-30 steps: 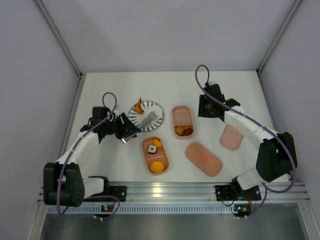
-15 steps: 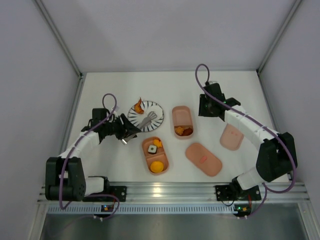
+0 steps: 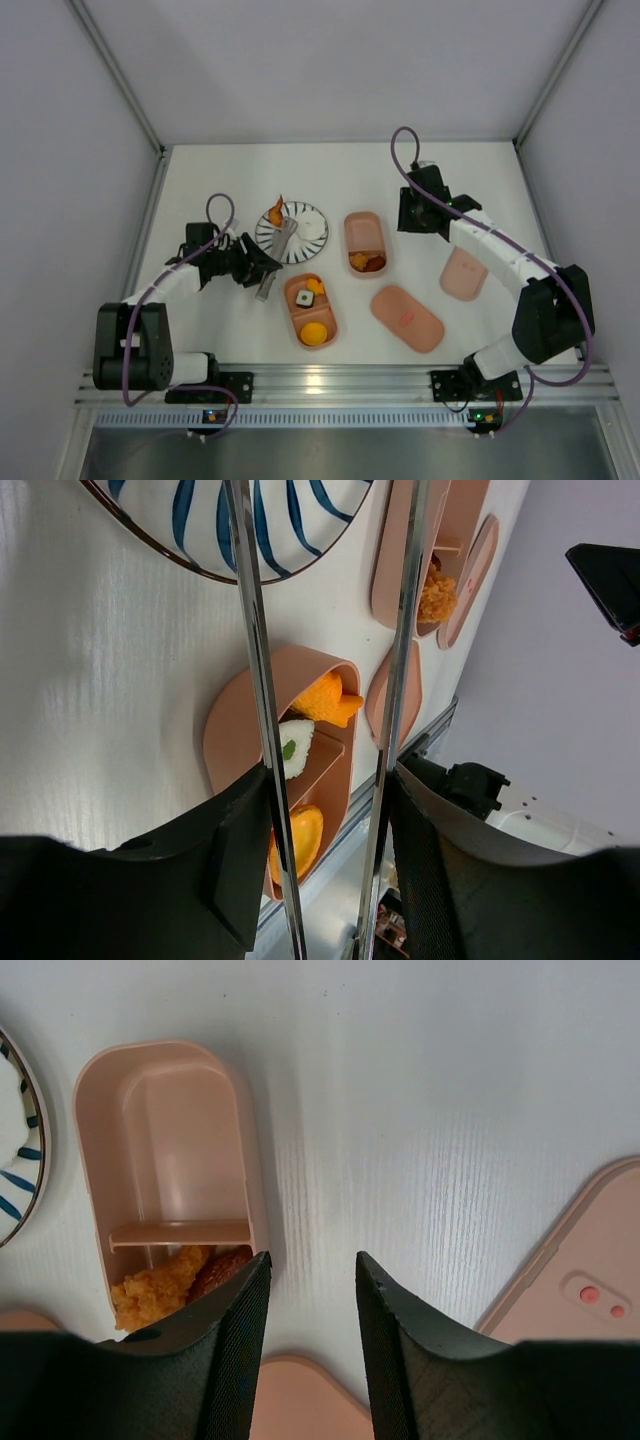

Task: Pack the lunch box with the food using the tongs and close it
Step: Pick up the fake food from the plate.

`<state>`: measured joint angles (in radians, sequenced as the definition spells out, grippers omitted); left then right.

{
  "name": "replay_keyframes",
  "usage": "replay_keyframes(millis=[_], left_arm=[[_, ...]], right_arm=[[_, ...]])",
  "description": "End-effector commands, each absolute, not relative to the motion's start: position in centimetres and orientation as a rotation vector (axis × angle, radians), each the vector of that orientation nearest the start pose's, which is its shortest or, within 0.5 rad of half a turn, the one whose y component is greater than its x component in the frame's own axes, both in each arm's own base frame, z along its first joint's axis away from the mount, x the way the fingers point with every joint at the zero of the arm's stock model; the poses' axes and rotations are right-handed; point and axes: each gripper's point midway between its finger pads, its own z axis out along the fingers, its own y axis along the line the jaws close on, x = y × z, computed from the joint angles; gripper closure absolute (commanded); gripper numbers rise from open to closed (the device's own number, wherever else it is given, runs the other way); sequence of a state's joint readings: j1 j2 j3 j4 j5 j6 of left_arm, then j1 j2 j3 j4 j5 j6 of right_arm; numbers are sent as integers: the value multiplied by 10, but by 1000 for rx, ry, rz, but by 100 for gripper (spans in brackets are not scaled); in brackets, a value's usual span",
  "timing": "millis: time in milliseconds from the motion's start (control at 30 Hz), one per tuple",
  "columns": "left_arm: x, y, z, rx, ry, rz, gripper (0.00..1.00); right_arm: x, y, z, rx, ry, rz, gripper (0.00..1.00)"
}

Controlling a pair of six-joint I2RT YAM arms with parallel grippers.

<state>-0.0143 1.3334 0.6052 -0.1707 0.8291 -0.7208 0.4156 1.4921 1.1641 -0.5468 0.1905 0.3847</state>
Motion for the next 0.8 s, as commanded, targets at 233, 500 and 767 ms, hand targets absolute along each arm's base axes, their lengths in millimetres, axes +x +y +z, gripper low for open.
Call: replay_keyframes(millis=[233,500,767], left_arm=[[262,-157,128,-364,2389,-1408,47],[254,-158,125,-379,2394,-1434,46],[255,-158,117,-408,2402,-1436,46]], right_arm=[[365,133,163,62,2376,115,61],[363,132,161,64,2377,118,61],[361,131,162,66,2373,116,61]])
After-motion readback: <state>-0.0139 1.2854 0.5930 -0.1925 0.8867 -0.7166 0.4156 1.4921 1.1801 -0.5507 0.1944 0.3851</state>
